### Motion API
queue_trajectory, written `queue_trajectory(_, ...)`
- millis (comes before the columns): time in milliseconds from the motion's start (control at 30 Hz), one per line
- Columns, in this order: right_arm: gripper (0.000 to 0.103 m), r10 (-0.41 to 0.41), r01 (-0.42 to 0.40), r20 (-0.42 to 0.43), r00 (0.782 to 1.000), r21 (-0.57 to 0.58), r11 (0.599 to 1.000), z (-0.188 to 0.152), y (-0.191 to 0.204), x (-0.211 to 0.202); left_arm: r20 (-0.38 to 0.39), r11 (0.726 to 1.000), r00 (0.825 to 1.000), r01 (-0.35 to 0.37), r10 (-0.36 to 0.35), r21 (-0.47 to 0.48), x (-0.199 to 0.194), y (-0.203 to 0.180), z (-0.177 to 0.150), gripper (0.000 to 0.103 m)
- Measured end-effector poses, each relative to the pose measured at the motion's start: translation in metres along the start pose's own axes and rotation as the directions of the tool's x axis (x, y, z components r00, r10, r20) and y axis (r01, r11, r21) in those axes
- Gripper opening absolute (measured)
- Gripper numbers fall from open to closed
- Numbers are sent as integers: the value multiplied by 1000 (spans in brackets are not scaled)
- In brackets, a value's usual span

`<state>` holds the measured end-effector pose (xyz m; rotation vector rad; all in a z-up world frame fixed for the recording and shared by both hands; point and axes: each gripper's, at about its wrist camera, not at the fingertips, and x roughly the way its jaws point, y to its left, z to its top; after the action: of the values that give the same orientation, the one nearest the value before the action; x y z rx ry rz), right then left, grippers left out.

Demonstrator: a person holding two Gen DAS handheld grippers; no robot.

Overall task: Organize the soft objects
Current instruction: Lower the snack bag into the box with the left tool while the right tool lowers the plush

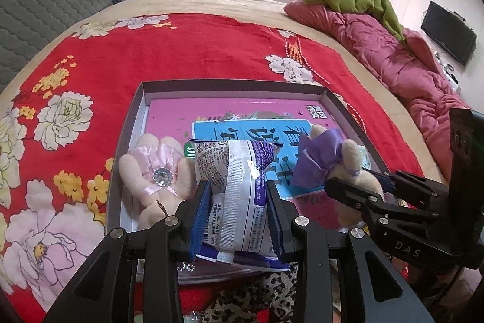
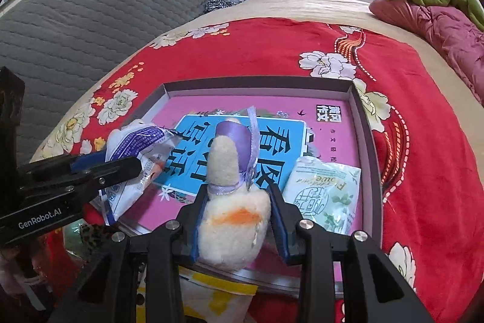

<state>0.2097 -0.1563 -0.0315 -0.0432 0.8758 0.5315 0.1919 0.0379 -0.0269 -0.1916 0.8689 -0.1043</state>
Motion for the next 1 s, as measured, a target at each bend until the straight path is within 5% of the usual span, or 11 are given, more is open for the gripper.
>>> queue_trajectory(1000, 42, -29, 27, 57, 998, 32, 999, 7, -9, -16, 11, 999, 1000, -15, 15, 41, 17, -7, 3, 36)
